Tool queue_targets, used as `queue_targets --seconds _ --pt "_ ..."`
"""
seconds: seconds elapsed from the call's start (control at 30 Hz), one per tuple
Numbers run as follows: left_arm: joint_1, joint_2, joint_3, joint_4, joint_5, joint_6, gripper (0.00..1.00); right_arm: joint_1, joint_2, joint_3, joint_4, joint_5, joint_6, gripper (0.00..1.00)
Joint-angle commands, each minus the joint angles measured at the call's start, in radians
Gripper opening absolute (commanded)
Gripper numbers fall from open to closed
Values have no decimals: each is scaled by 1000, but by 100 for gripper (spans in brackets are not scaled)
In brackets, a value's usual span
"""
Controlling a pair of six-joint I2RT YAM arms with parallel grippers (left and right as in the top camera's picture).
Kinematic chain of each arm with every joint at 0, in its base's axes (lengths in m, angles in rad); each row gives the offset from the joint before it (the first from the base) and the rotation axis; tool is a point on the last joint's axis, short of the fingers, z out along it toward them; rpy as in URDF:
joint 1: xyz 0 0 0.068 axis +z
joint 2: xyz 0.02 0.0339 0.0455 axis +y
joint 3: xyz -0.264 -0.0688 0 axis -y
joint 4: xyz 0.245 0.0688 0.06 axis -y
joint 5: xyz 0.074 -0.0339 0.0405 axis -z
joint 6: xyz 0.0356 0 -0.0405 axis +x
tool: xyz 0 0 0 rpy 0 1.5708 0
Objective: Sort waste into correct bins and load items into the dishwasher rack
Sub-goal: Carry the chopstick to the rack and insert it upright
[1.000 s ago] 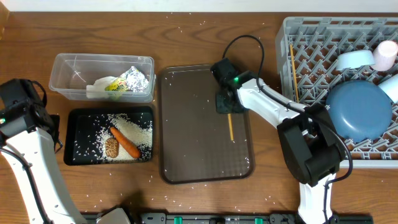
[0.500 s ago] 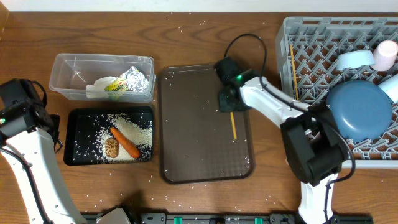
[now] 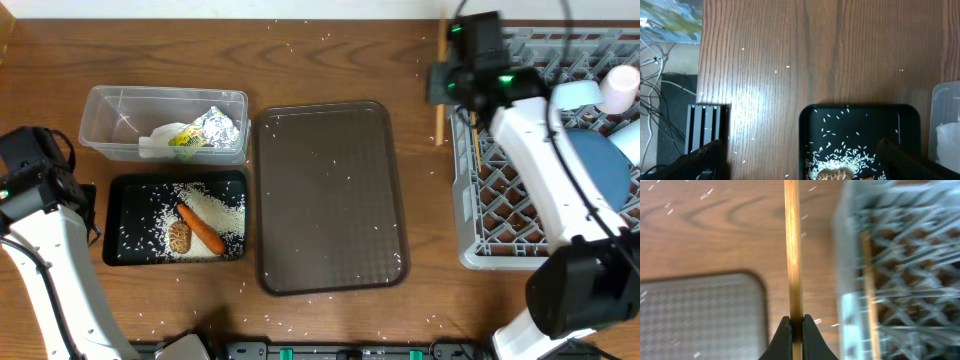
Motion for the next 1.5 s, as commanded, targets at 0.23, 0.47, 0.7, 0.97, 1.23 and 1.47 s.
queue_targets --seconds 0.23,0.47,0.7,0.97,1.23,1.47 --pt "5 -2 -2 -3 -6 -6 98 -152 45 3 16 -5 -92 1" --pt "5 -2 -2 -3 -6 -6 98 -167 97 3 48 -23 -121 1" --pt "5 -2 -2 -3 -6 -6 98 -166 136 3 51 -23 -131 1" --pt "5 -2 -2 -3 -6 -6 98 -166 137 3 31 -28 -130 53" --pt "5 -2 -2 -3 -6 -6 98 -166 104 6 -24 -150 -125 66" --pt "5 -2 -2 -3 -6 -6 98 -166 -43 5 -145 -186 -27 63"
